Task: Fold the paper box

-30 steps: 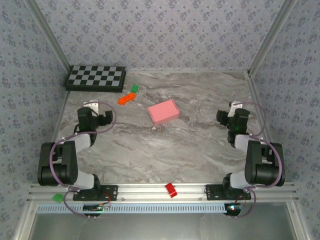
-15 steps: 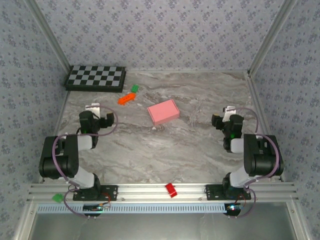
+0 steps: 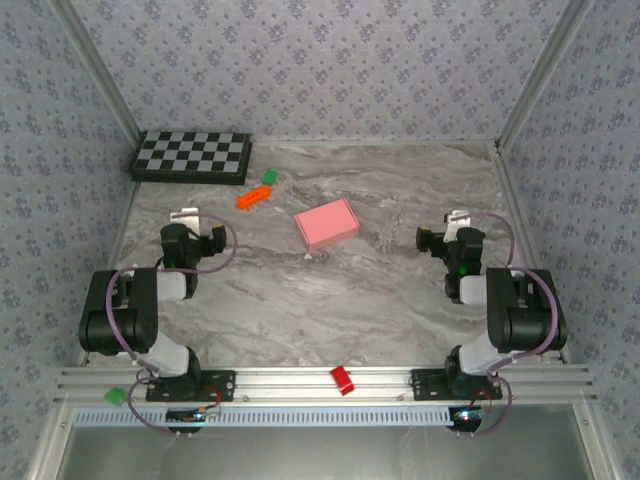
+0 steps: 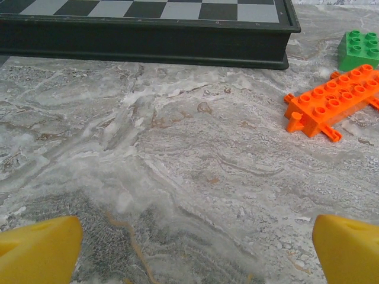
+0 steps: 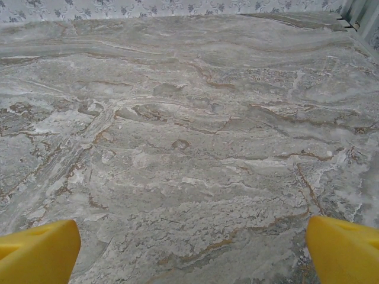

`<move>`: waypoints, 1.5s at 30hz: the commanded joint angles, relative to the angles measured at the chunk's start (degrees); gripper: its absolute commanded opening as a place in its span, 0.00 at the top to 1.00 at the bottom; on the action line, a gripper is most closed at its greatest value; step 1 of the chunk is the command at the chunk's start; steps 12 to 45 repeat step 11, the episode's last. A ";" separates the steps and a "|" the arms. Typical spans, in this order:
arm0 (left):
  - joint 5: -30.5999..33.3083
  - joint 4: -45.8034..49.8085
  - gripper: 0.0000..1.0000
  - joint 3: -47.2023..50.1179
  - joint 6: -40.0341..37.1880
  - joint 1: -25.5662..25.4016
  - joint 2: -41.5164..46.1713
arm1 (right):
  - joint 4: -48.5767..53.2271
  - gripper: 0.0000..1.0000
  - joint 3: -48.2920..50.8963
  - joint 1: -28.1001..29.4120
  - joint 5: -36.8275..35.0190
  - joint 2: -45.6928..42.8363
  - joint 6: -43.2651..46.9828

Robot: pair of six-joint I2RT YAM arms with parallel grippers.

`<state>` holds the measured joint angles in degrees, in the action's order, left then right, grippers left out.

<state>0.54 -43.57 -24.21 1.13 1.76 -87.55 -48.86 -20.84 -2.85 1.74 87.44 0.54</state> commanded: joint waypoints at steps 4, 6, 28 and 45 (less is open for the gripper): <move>0.52 -2.07 0.00 0.05 0.63 -0.23 -0.28 | 0.08 0.00 -1.04 0.50 -1.63 0.46 0.87; 0.52 -2.09 0.00 0.04 0.63 -0.29 -0.34 | 0.08 0.00 -1.04 0.62 -1.63 0.45 0.87; 0.52 -2.19 0.00 0.22 0.63 -0.19 -0.29 | 0.26 0.00 -1.07 0.44 -1.21 0.45 0.78; 0.52 -2.19 0.00 0.22 0.63 -0.19 -0.29 | 0.26 0.00 -1.07 0.44 -1.21 0.45 0.78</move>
